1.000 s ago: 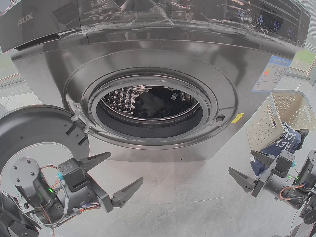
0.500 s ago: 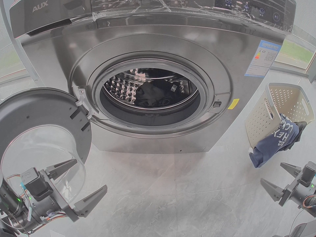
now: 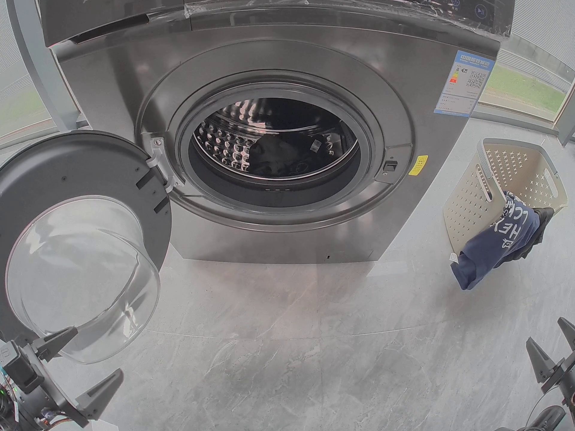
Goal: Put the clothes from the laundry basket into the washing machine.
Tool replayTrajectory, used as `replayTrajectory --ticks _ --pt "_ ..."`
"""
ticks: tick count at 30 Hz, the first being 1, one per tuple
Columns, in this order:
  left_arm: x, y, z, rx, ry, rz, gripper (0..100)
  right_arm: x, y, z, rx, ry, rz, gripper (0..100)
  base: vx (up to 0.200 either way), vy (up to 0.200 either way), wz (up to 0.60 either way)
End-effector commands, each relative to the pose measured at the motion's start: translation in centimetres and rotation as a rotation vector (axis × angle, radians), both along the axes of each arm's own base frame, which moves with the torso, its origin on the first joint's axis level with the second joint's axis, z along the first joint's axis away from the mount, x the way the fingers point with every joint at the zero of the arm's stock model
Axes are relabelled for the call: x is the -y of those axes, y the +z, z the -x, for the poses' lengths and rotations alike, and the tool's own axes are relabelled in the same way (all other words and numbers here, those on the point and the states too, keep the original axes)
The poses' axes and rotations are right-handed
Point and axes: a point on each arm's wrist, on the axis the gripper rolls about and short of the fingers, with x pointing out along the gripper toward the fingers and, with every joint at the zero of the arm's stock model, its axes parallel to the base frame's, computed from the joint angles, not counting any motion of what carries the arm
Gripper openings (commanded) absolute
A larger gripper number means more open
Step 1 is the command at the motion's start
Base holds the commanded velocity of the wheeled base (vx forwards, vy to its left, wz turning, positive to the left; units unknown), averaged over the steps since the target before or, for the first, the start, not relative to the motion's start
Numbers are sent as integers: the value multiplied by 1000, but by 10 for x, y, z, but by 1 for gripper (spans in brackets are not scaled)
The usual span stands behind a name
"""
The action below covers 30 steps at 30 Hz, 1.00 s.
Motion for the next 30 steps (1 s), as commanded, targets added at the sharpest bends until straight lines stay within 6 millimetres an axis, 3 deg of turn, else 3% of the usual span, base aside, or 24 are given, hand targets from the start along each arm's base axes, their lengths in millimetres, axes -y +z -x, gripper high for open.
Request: replayTrajectory --ticks 1,4,14,18,30 --pt "-22 -20 41 115 111 68 100 5 -16 29 109 -136 -17 100 0 0 0" --pt "-24 -29 50 131 129 71 100 4 -29 33 87 -196 -10 100 0 -133 0" --pt "-23 -41 57 100 283 16 100 2 -33 38 108 -173 2 100 0 -200 0" --pt "-20 -44 62 149 398 -27 100 1 -35 38 90 -128 33 100 0 0 0" --pt "-21 -51 65 126 417 -14 100 1 -35 38 94 -124 38 100 0 -17 0"
